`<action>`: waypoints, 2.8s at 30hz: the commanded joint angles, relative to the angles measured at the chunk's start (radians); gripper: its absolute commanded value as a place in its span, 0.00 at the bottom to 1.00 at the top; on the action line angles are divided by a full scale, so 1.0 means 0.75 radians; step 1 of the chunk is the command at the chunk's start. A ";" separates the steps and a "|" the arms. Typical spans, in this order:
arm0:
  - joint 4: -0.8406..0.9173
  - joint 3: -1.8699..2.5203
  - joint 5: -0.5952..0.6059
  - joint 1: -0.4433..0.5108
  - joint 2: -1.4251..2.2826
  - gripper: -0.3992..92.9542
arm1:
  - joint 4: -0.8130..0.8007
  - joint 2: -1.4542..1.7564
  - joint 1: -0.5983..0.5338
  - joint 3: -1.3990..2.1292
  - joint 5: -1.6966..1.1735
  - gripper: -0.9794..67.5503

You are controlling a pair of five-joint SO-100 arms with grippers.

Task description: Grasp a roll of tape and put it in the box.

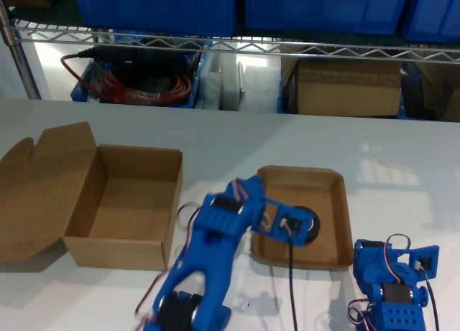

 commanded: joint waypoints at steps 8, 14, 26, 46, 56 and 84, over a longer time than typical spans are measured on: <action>0.309 -0.577 0.014 0.217 -0.654 0.30 | -0.006 0.008 -0.004 0.018 0.004 0.02; 0.305 -0.759 0.016 0.307 -0.898 0.31 | -0.006 0.008 -0.004 0.018 0.004 0.02; 0.309 -0.945 -0.043 0.311 -1.182 0.28 | -0.006 0.008 -0.004 0.018 0.004 0.02; 0.295 -1.080 -0.051 0.329 -1.352 0.00 | -0.006 0.008 -0.004 0.018 0.004 0.02; 0.301 -0.959 -0.033 0.002 -0.806 0.00 | -0.006 0.008 -0.004 0.018 0.004 0.02; 0.368 -0.614 -0.129 -1.119 -0.329 0.10 | -0.006 0.008 -0.004 0.018 0.004 0.02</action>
